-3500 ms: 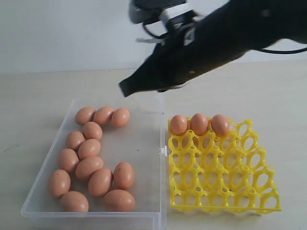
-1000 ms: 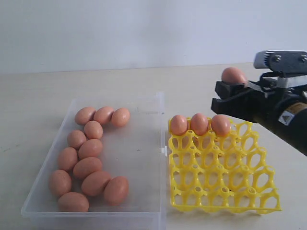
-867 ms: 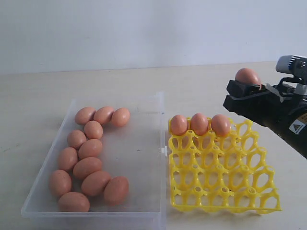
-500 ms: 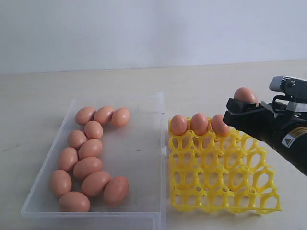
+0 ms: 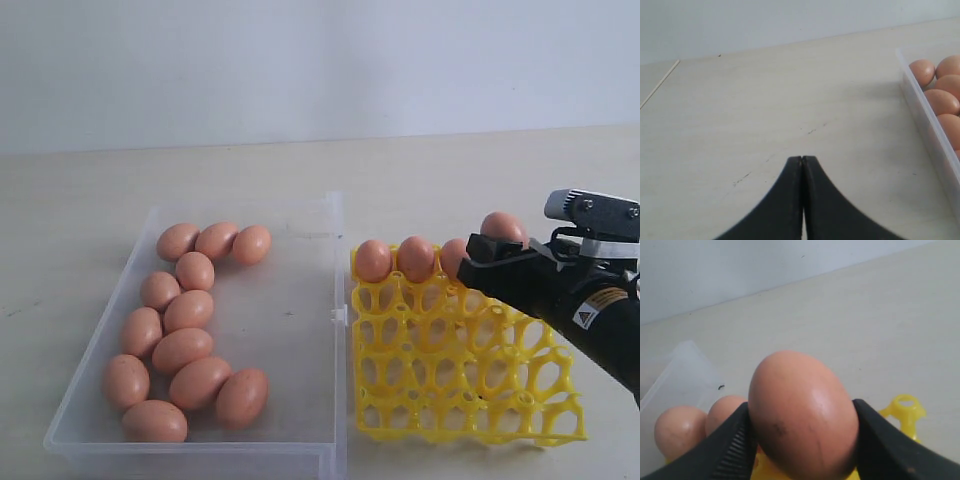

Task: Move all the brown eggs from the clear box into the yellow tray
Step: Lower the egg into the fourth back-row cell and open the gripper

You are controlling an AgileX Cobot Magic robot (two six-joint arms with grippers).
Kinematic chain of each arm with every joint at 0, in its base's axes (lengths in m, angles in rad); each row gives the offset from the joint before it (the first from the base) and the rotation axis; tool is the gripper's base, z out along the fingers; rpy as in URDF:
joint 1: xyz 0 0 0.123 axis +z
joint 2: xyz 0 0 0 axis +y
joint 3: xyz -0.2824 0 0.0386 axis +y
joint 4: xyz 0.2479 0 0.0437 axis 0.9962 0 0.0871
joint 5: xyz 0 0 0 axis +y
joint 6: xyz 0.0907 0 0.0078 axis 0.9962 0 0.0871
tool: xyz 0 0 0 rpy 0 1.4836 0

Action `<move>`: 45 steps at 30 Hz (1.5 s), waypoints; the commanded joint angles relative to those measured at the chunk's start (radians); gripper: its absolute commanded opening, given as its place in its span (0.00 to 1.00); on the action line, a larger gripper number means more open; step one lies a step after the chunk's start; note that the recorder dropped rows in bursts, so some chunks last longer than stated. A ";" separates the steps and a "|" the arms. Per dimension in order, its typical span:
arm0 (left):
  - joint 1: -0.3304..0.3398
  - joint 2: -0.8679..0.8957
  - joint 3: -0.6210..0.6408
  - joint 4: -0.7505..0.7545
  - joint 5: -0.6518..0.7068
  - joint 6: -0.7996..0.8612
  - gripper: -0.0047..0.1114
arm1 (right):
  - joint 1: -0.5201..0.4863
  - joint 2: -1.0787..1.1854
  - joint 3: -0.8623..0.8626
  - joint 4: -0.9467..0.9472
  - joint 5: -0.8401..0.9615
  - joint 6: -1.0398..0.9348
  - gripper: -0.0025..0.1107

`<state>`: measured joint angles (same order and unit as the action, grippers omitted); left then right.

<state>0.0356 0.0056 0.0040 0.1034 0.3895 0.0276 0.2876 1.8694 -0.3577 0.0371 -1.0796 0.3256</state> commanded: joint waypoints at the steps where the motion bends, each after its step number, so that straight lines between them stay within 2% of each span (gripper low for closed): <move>1: -0.006 -0.006 -0.004 -0.002 -0.009 -0.005 0.04 | -0.005 0.022 0.001 0.015 -0.030 -0.010 0.02; 4: -0.006 -0.006 -0.004 -0.002 -0.009 -0.005 0.04 | -0.005 0.038 -0.006 0.015 -0.030 -0.010 0.06; 16: -0.006 -0.006 -0.004 -0.002 -0.009 -0.005 0.04 | -0.005 0.040 -0.012 0.068 -0.029 -0.010 0.39; 20: -0.006 -0.006 -0.004 -0.002 -0.009 -0.005 0.04 | -0.015 0.040 -0.035 0.070 -0.019 -0.012 0.42; 33: -0.006 -0.006 -0.004 -0.002 -0.009 -0.005 0.04 | -0.022 0.054 -0.069 0.054 0.042 -0.053 0.43; 37: -0.006 -0.006 -0.004 -0.002 -0.009 -0.005 0.04 | -0.022 0.063 -0.069 0.038 0.049 -0.053 0.63; 40: -0.006 -0.006 -0.004 -0.002 -0.009 -0.005 0.04 | -0.022 0.061 -0.069 0.038 0.053 -0.053 0.64; 42: -0.006 -0.006 -0.004 -0.002 -0.009 -0.005 0.04 | -0.022 0.008 -0.069 0.038 0.060 -0.056 0.64; 45: -0.006 -0.006 -0.004 -0.002 -0.009 -0.005 0.04 | -0.022 -0.201 -0.069 0.035 0.173 -0.133 0.62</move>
<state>0.0356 0.0056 0.0040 0.1034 0.3895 0.0276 0.2712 1.7897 -0.4222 0.0825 -0.9628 0.2455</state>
